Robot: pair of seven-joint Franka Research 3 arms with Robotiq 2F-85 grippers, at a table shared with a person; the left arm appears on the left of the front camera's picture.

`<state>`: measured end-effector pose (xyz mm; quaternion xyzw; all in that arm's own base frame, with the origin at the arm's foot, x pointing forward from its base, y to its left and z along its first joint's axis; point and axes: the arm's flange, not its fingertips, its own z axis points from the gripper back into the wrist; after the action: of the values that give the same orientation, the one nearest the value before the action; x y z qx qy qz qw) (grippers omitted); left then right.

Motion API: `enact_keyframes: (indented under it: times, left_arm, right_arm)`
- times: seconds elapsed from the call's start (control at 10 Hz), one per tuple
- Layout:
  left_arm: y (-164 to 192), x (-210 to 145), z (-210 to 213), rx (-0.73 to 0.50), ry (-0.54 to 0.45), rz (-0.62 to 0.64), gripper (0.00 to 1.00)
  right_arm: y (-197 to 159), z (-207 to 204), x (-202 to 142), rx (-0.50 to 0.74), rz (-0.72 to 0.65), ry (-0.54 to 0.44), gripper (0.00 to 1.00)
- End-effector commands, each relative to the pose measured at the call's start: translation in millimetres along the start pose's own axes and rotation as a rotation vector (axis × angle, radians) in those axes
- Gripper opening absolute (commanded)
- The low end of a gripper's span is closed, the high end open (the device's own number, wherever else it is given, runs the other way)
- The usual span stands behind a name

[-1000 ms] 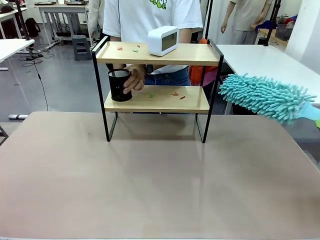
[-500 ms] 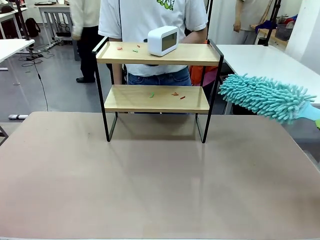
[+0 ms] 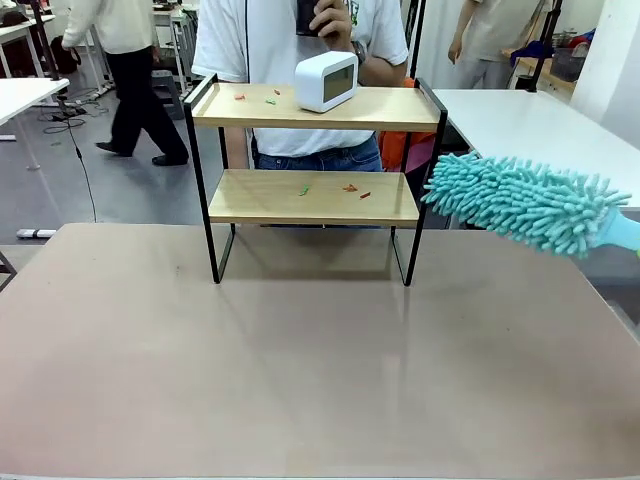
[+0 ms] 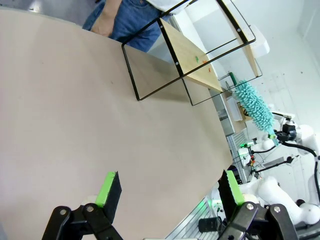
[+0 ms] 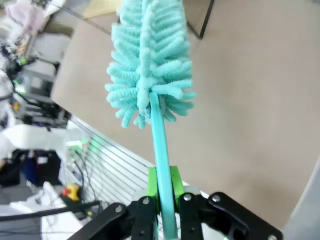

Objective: Clean the shelf.
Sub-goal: Clean the specific tier of the Shelf with the Duster once objects are removed.

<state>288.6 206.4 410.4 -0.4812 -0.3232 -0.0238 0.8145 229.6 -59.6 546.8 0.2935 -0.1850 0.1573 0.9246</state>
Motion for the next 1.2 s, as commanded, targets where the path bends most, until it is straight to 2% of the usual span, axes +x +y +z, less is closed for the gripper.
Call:
enact_keyframes:
  times: [0.0, 0.1, 0.3, 0.4, 0.5, 0.6, 0.7, 0.8, 1.1]
  left_arm:
    - [0, 1, -1, -0.015, -0.018, -0.024, 1.00]
    - [0, 1, -1, -0.015, -0.018, -0.024, 1.00]
    - [0, 1, -1, -0.015, -0.018, -0.024, 1.00]
    - [0, 1, -1, -0.015, -0.018, -0.024, 1.00]
    - [0, 1, -1, -0.015, -0.018, -0.024, 1.00]
    - [0, 1, -1, -0.015, -0.018, -0.024, 1.00]
    - [0, 1, -1, -0.015, -0.018, -0.024, 1.00]
    - [0, 1, -1, -0.015, -0.018, -0.024, 1.00]
    - [0, 1, -1, -0.015, -0.018, -0.024, 1.00]
  right_arm:
    - [26, -14, -16, -0.037, 0.072, 0.048, 0.13]
    - [42, -26, -8, -0.020, 0.139, 0.040, 0.13]
    - [63, -61, 27, -0.050, 0.186, 0.034, 0.13]
    - [66, -76, 39, -0.074, 0.179, 0.081, 0.13]
    - [60, -23, 15, -0.042, 0.185, 0.055, 0.13]
    - [60, -23, 15, -0.042, 0.185, 0.055, 0.13]
    - [70, -49, 33, -0.061, 0.208, 0.085, 0.13]
    - [75, -52, 44, -0.116, 0.183, 0.052, 0.13]
    - [74, -107, 103, -0.180, 0.117, 0.019, 0.13]
